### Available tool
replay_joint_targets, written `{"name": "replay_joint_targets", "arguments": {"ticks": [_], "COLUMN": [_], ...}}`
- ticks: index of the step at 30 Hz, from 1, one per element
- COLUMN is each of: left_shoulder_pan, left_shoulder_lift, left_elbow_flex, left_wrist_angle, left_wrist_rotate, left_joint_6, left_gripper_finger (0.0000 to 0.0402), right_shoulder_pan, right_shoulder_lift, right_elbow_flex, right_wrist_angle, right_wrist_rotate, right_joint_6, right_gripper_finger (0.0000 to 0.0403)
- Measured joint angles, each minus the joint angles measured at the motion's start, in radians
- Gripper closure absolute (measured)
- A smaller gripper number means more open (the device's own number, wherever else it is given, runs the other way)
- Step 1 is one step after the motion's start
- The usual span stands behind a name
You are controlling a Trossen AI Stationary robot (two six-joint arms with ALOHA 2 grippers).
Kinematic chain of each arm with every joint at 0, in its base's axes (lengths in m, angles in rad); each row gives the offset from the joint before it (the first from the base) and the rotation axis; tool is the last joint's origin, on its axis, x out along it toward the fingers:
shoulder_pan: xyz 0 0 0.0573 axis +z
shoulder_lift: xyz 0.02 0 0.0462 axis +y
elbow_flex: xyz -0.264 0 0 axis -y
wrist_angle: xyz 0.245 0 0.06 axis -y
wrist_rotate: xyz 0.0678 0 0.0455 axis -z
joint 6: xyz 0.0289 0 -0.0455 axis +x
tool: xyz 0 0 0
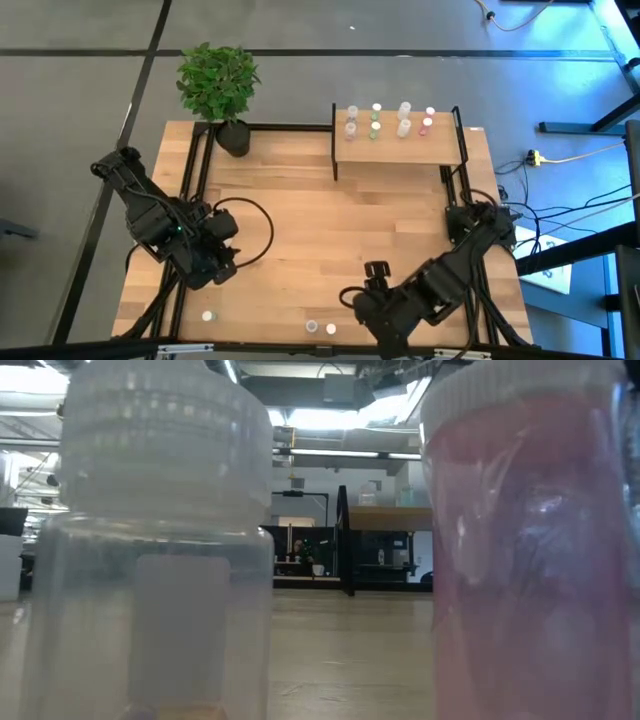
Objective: Pick and place medicine bottles onto shelf by color
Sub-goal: Put the pink pill bottle aligned with the other pink pill bottles on the shelf
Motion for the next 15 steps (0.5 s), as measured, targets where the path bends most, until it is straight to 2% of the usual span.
{"name": "replay_joint_targets", "arguments": {"ticks": [5,9,15], "left_shoulder_pan": [0.000,-0.001,-0.025], "left_shoulder_lift": [0.000,0.000,0.000], "left_elbow_flex": [0.000,0.000,0.000], "left_wrist_angle": [0.003,0.007,0.021], "left_wrist_rotate": [-0.004,-0.004,-0.022], "left_joint_6": [0.048,0.073,0.150], "left_gripper_finger": [0.0208,0.0208,0.0208], "right_shoulder_pan": [0.001,-0.001,-0.029], "right_shoulder_lift": [0.025,0.070,0.149], "right_elbow_flex": [0.000,0.000,0.000], "right_wrist_angle": [0.020,0.033,0.073], "right_wrist_rotate": [0.009,0.028,-0.017], "right_joint_6": [0.039,-0.013,-0.042], "right_gripper_finger": [0.0166,0.0166,0.0166]}}
